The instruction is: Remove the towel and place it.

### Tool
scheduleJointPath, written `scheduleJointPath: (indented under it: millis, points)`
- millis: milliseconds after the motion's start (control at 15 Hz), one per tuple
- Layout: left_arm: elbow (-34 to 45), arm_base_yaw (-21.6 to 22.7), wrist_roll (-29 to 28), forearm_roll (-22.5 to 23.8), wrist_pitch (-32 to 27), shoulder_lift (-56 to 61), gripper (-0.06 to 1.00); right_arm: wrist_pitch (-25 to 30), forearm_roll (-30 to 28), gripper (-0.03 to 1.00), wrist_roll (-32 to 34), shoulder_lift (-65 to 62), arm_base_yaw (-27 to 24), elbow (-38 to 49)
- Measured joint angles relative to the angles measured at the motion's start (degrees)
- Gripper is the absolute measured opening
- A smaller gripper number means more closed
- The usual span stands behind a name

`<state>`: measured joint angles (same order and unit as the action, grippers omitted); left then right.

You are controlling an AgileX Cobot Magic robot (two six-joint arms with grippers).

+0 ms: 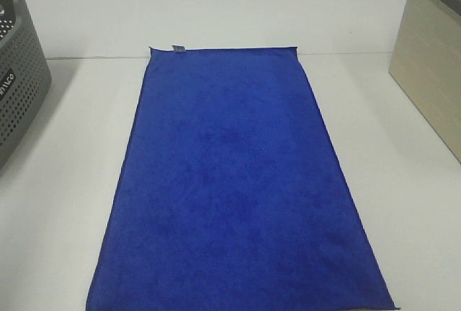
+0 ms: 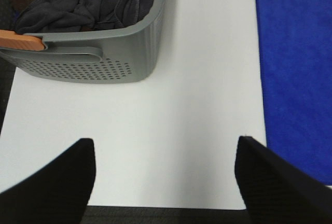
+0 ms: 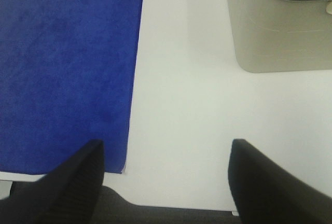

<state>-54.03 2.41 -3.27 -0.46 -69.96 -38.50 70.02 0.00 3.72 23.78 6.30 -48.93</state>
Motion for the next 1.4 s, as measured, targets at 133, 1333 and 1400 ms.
scheduleJointPath:
  millis: [133,1333,1400]
  points:
    - [2.69,0.00,-0.80,-1.89,-0.06,9.11,0.71,0.00,0.00,0.67,0.00,-8.19,0.00,3.67]
    - [25.15,0.06,0.52,-1.38,9.28,38.85,0.71,-8.82,0.29,0.67,-5.67,-24.06,0.11,20.00]
    - [25.21,0.06,0.52,-1.38,9.68,38.85,0.71,-8.82,0.29,0.67,-5.67,-24.06,0.11,20.05]
